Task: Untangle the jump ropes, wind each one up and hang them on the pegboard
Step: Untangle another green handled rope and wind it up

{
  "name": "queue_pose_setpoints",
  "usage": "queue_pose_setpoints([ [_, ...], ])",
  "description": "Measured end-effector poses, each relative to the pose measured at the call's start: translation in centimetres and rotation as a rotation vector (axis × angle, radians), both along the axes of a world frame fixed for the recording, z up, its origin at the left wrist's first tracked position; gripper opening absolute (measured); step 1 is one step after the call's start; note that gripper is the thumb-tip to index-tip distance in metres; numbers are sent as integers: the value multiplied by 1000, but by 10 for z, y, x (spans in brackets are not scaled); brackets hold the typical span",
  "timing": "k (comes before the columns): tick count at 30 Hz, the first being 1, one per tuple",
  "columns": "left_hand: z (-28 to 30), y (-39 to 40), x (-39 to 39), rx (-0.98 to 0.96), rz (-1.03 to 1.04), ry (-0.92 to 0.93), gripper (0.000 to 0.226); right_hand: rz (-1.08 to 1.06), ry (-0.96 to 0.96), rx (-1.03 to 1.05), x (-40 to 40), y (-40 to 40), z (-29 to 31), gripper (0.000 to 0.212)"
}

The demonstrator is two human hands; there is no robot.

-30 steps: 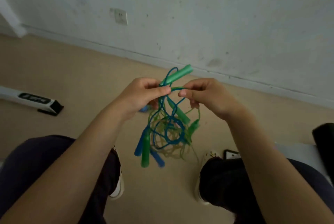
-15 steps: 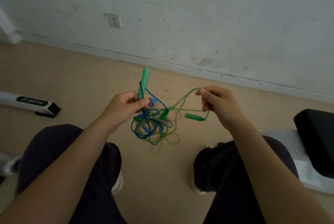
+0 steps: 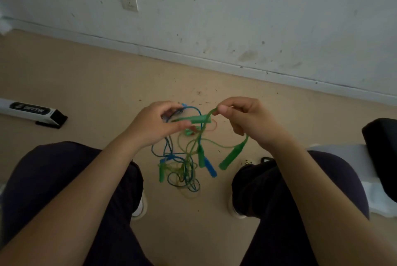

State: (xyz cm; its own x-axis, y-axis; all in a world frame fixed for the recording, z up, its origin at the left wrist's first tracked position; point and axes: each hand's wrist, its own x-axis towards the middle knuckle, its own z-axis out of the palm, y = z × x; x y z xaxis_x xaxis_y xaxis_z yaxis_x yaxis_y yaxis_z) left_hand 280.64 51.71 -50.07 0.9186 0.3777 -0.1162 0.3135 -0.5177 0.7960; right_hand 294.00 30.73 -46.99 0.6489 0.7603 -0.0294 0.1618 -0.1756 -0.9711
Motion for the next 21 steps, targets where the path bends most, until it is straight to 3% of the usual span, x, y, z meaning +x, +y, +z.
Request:
queue_pose_setpoints([
  [2, 3, -4, 1, -75, -142, -1, 66, 67, -21, -13, -7, 5, 0, 17],
  [4, 5, -11, 1, -264, -277, 4, 56, 139, -42, -36, -12, 9, -2, 19],
  [6, 6, -18, 1, -328, -319, 22, 31, 173, -60, -76, -15, 11, -2, 19],
  [8, 9, -20, 1, -246, -234, 6, 9, 153, -73, -112, -15, 11, 0, 18],
  [10, 14, -16, 0, -183, -134, -35, 21, 118, -87, -160, -15, 10, 3, 17],
  [15, 29, -7, -6, -236, 78, -252, 12, -19, -126, -206, -3, 4, 3, 33],
  [18, 28, -12, -7, -193, 201, -370, 12, 11, -26, -139, -2, 3, 3, 26],
  [21, 21, -4, -9, -215, 446, -502, 18, 88, -91, -248, -6, 4, 3, 29],
])
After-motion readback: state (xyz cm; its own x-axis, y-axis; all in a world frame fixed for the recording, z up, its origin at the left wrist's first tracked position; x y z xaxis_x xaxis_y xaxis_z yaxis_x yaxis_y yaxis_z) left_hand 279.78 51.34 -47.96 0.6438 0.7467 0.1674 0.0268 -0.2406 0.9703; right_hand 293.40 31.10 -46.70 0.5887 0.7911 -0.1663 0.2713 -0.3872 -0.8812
